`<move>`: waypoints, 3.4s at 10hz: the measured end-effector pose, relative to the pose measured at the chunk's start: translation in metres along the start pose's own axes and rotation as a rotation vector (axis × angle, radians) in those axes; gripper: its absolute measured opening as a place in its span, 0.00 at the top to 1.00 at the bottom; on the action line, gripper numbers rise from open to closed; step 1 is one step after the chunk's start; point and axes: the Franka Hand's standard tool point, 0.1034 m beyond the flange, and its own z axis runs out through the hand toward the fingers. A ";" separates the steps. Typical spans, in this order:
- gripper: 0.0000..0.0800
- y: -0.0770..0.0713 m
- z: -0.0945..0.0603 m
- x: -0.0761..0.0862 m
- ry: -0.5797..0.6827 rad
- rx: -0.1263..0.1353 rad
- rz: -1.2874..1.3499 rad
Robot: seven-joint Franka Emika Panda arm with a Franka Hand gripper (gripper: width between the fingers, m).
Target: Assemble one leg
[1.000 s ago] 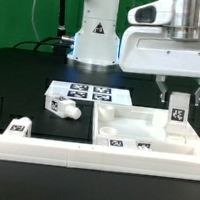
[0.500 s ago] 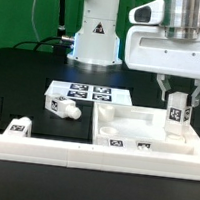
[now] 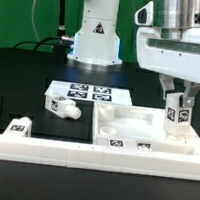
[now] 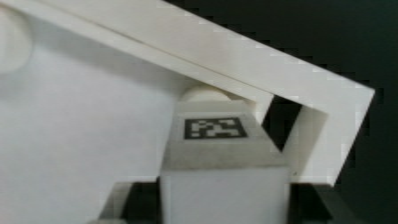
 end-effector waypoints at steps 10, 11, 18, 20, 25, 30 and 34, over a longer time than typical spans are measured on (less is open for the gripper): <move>0.19 -0.001 -0.001 -0.007 -0.005 -0.040 -0.397; 0.19 -0.001 -0.001 -0.006 -0.007 -0.040 -0.502; 0.19 -0.004 0.005 -0.002 0.023 -0.047 -1.252; 0.19 -0.004 0.005 -0.002 0.022 -0.048 -1.311; 0.64 -0.003 0.005 -0.002 0.021 -0.047 -1.278; 0.64 -0.003 0.006 -0.001 0.030 -0.041 -0.804; 0.64 -0.002 0.006 0.001 0.023 -0.027 -0.392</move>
Offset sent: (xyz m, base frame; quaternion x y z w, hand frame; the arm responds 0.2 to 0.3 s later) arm 0.0000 0.0000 0.0000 0.0000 0.0000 0.0000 1.0000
